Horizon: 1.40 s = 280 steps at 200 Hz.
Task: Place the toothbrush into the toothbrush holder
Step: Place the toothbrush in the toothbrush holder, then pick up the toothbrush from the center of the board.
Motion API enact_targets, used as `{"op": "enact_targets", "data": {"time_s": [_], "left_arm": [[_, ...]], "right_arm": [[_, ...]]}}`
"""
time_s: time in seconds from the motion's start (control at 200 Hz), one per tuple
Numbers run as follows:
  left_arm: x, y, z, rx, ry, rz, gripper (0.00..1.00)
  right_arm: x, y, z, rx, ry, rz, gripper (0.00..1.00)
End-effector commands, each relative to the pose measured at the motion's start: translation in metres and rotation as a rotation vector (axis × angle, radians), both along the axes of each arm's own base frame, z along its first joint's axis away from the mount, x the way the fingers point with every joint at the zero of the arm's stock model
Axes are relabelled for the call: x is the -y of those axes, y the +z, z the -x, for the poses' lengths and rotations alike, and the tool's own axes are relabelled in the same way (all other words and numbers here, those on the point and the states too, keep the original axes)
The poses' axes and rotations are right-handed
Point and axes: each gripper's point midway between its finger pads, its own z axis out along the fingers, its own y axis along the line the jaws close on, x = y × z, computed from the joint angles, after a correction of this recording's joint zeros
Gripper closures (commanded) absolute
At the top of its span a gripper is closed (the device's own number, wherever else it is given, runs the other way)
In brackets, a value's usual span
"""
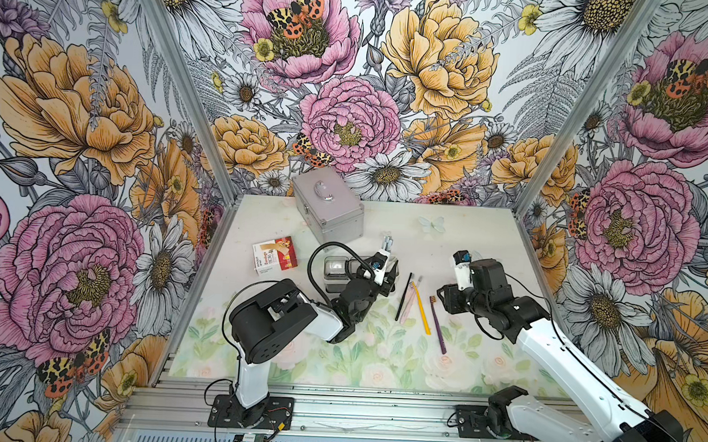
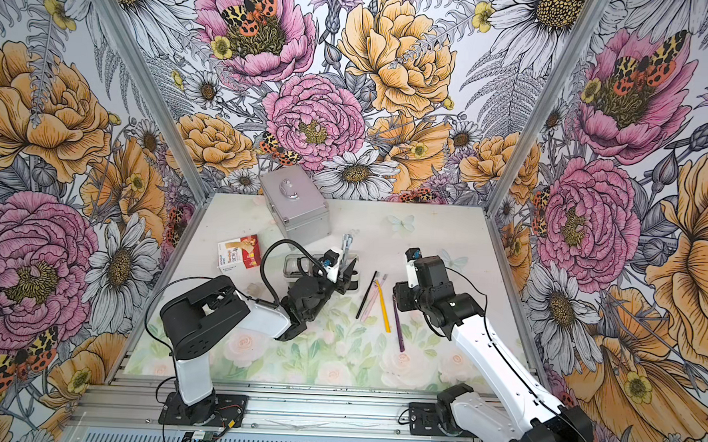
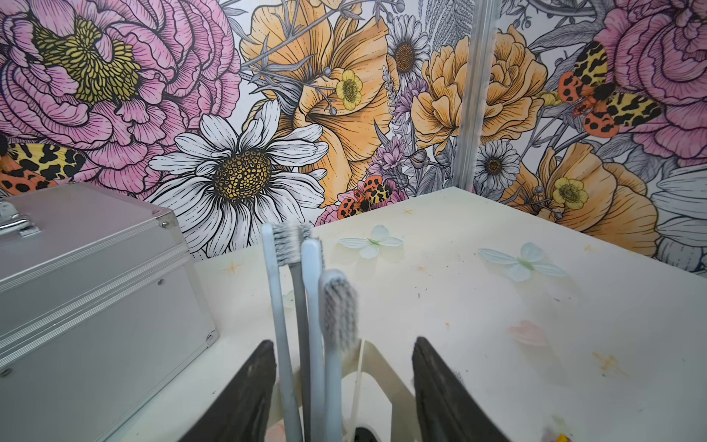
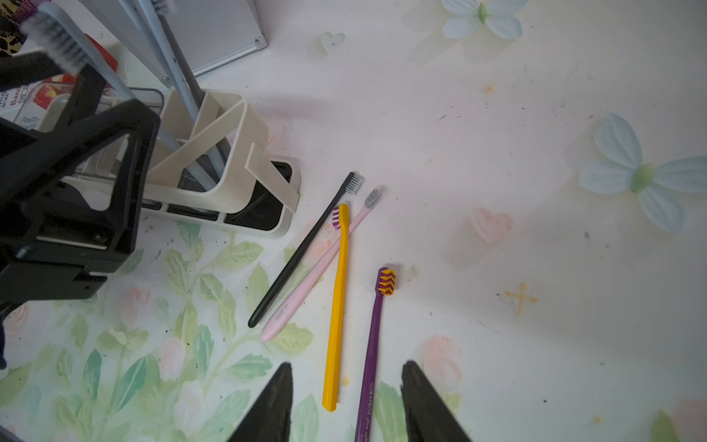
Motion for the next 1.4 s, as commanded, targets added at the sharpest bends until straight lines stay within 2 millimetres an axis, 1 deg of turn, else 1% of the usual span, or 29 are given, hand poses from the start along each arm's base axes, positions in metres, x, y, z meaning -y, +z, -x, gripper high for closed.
{"op": "enact_targets", "data": {"time_s": [0.0, 0.035, 0.05, 0.08, 0.255, 0.31, 0.475, 0.56, 0.635, 0.735, 0.811, 0.831, 0.951, 1.031, 1.151, 1.291, 1.396], "left_arm": [[0.004, 0.028, 0.008, 0.061, -0.022, 0.031, 0.39], [0.006, 0.029, 0.009, 0.064, -0.033, 0.027, 0.39], [0.005, 0.044, 0.011, 0.085, -0.036, 0.050, 0.39], [0.007, 0.053, 0.014, 0.096, -0.046, 0.054, 0.39], [0.012, 0.086, 0.025, 0.144, -0.069, 0.054, 0.36], [0.013, 0.093, 0.029, 0.150, -0.075, 0.060, 0.36], [0.016, 0.110, 0.038, 0.125, -0.078, 0.047, 0.36], [0.021, 0.114, 0.043, 0.072, -0.092, 0.025, 0.36], [0.026, 0.119, 0.053, 0.028, -0.131, 0.019, 0.36], [0.023, 0.125, 0.063, -0.049, -0.157, 0.044, 0.34], [0.017, 0.122, 0.068, -0.130, -0.161, 0.025, 0.33], [0.014, 0.125, 0.069, -0.142, -0.158, 0.029, 0.33], [-0.003, 0.124, 0.071, -0.233, -0.143, 0.043, 0.31], [-0.013, 0.118, 0.069, -0.283, -0.143, 0.071, 0.31], [-0.025, 0.104, 0.061, -0.325, -0.108, 0.093, 0.31], [-0.032, 0.092, 0.054, -0.349, -0.079, 0.095, 0.31], [-0.031, 0.084, 0.051, -0.365, -0.074, 0.087, 0.31]], "right_arm": [[0.004, -0.005, -0.001, -0.013, -0.019, 0.010, 0.52], [0.004, -0.006, -0.001, -0.017, -0.020, 0.012, 0.51], [0.003, -0.007, -0.001, -0.020, -0.020, 0.011, 0.51], [0.003, -0.008, -0.001, -0.025, -0.020, 0.010, 0.51], [0.000, -0.012, -0.004, -0.046, -0.012, 0.008, 0.51], [-0.001, -0.013, -0.005, -0.052, -0.011, 0.009, 0.52], [-0.007, -0.021, -0.010, -0.090, -0.005, 0.002, 0.57], [-0.012, -0.030, -0.013, -0.130, 0.003, 0.001, 0.59], [-0.016, -0.040, -0.014, -0.164, 0.014, 0.013, 0.60], [-0.019, -0.054, -0.018, -0.201, 0.020, 0.035, 0.61], [-0.024, -0.064, -0.020, -0.229, 0.030, 0.046, 0.62], [-0.026, -0.065, -0.021, -0.232, 0.035, 0.048, 0.62], [-0.035, -0.075, -0.025, -0.250, 0.050, 0.080, 0.63], [-0.037, -0.080, -0.028, -0.247, 0.045, 0.130, 0.64], [-0.045, -0.091, -0.030, -0.270, 0.058, 0.158, 0.66], [-0.048, -0.103, -0.030, -0.294, 0.062, 0.194, 0.66], [-0.045, -0.109, -0.031, -0.303, 0.050, 0.215, 0.67]]}}
